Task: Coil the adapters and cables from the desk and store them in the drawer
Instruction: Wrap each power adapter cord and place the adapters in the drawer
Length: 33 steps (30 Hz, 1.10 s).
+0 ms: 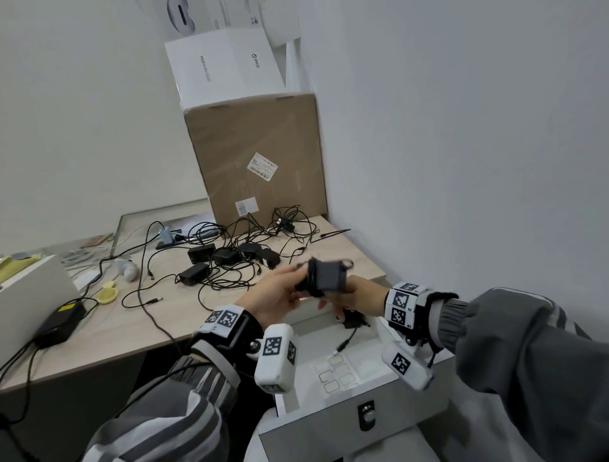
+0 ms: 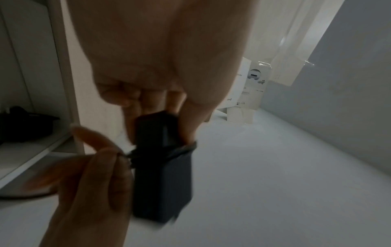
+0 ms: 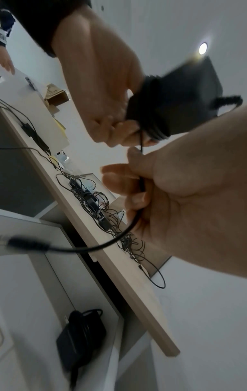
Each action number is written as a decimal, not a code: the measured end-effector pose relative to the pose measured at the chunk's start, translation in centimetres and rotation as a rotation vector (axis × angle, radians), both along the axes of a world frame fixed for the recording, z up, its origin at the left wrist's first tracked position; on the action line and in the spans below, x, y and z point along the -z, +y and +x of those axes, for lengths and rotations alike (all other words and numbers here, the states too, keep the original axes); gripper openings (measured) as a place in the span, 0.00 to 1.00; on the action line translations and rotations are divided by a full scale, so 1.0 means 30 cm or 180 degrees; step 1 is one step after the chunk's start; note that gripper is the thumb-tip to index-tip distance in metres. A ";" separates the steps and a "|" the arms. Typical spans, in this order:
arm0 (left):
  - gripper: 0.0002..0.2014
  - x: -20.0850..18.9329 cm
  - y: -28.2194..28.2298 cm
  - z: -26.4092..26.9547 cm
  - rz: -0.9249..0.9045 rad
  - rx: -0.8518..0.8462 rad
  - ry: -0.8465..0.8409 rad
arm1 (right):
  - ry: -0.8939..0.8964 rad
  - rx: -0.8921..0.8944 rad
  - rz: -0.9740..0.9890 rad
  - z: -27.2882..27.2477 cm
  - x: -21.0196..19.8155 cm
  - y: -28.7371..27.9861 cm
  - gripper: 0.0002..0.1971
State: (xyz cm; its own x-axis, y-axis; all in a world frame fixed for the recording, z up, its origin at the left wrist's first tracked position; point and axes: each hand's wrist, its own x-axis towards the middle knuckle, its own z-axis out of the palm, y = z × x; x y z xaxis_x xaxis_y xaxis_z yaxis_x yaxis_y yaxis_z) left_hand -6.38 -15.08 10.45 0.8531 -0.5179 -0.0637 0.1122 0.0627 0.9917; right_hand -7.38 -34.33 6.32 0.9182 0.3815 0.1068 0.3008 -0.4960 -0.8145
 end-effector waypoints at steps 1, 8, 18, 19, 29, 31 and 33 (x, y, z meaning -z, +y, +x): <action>0.09 0.003 0.005 -0.008 0.0171 0.0200 -0.0012 | 0.0014 -0.0056 -0.0206 0.001 -0.003 -0.015 0.06; 0.03 0.067 -0.004 0.002 0.1573 0.0245 -0.0234 | -0.0070 0.0346 -0.0709 0.022 -0.054 -0.075 0.10; 0.11 0.134 -0.044 0.069 0.1857 -0.1033 -0.0570 | -0.0381 0.0750 -0.0695 0.013 -0.054 0.022 0.13; 0.11 0.137 -0.047 0.068 0.1844 -0.1189 -0.0590 | -0.0355 0.0765 -0.0667 0.011 -0.052 0.034 0.13; 0.08 0.151 -0.041 0.099 0.0244 -0.2195 -0.0095 | -0.0242 0.0809 0.0239 -0.029 -0.038 0.147 0.09; 0.08 0.129 -0.038 0.089 -0.0368 -0.2124 0.0199 | -0.0087 0.0873 0.0631 -0.037 -0.024 0.155 0.03; 0.10 0.107 -0.043 0.072 -0.0759 -0.1908 0.0351 | 0.0116 0.0905 0.0860 -0.044 -0.007 0.156 0.06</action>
